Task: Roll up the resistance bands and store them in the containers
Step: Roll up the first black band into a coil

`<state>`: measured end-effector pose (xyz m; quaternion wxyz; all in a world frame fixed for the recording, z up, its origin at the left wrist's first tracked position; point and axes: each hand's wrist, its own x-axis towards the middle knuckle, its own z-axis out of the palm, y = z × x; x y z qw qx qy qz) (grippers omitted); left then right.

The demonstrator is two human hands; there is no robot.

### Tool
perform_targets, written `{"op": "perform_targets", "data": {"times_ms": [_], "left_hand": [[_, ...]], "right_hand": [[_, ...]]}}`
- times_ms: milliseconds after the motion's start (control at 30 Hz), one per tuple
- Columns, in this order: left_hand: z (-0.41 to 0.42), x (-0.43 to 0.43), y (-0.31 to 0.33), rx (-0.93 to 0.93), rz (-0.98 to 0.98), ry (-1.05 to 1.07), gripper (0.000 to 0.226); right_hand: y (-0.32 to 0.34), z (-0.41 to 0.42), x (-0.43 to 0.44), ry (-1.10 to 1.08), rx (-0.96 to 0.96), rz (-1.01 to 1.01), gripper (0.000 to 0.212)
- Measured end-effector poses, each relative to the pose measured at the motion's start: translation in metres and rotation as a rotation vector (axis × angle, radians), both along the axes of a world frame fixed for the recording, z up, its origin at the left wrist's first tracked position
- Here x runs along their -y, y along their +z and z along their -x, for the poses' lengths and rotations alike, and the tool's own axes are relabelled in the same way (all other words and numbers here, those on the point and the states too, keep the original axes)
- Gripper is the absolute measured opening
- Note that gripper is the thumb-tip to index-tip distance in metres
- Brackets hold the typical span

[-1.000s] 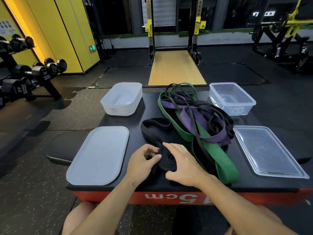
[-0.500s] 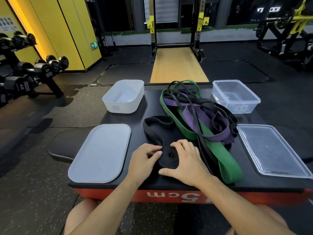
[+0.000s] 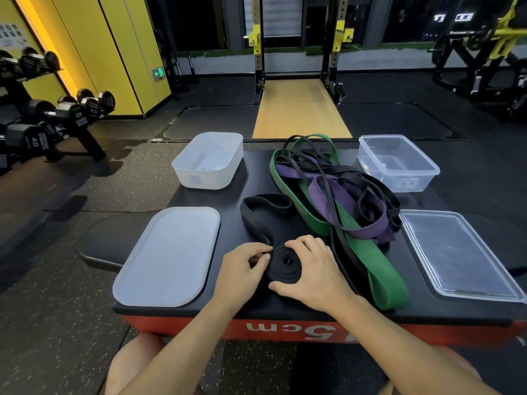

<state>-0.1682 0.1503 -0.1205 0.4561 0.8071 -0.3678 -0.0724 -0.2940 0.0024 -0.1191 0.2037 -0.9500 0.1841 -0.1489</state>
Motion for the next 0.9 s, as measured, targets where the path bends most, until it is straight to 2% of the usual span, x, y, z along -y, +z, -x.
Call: {"op": "perform_targets", "data": {"times_ms": [100, 167, 333, 433, 567, 633, 733, 900], "left_hand": [[-0.004, -0.001, 0.002, -0.191, 0.081, 0.019, 0.028], [-0.006, -0.002, 0.004, -0.237, 0.096, 0.021, 0.023], [-0.001, 0.0, 0.0, -0.081, 0.026, -0.031, 0.018], [-0.004, 0.0, 0.002, -0.075, 0.017, -0.051, 0.008], [-0.005, -0.001, 0.004, -0.075, 0.009, -0.075, 0.01], [-0.004, 0.0, 0.004, -0.074, 0.016, -0.068, 0.01], [-0.003, 0.0, 0.003, -0.054, 0.021, -0.059, 0.01], [-0.001, 0.001, -0.003, 0.0, 0.001, -0.048, 0.011]], "right_hand": [[0.001, 0.0, 0.004, 0.054, -0.002, -0.04, 0.088], [0.003, 0.002, 0.005, 0.091, -0.01, -0.076, 0.088], [0.01, 0.006, 0.01, 0.171, -0.046, -0.184, 0.091], [0.01, 0.008, 0.013, 0.224, -0.068, -0.245, 0.093], [0.01, 0.008, 0.013, 0.254, -0.117, -0.169, 0.095], [0.008, 0.008, 0.009, 0.201, -0.132, -0.079, 0.103], [0.004, 0.006, 0.002, 0.006, -0.1, 0.004, 0.114], [-0.003, 0.003, 0.004, -0.024, -0.013, -0.047, 0.106]]}}
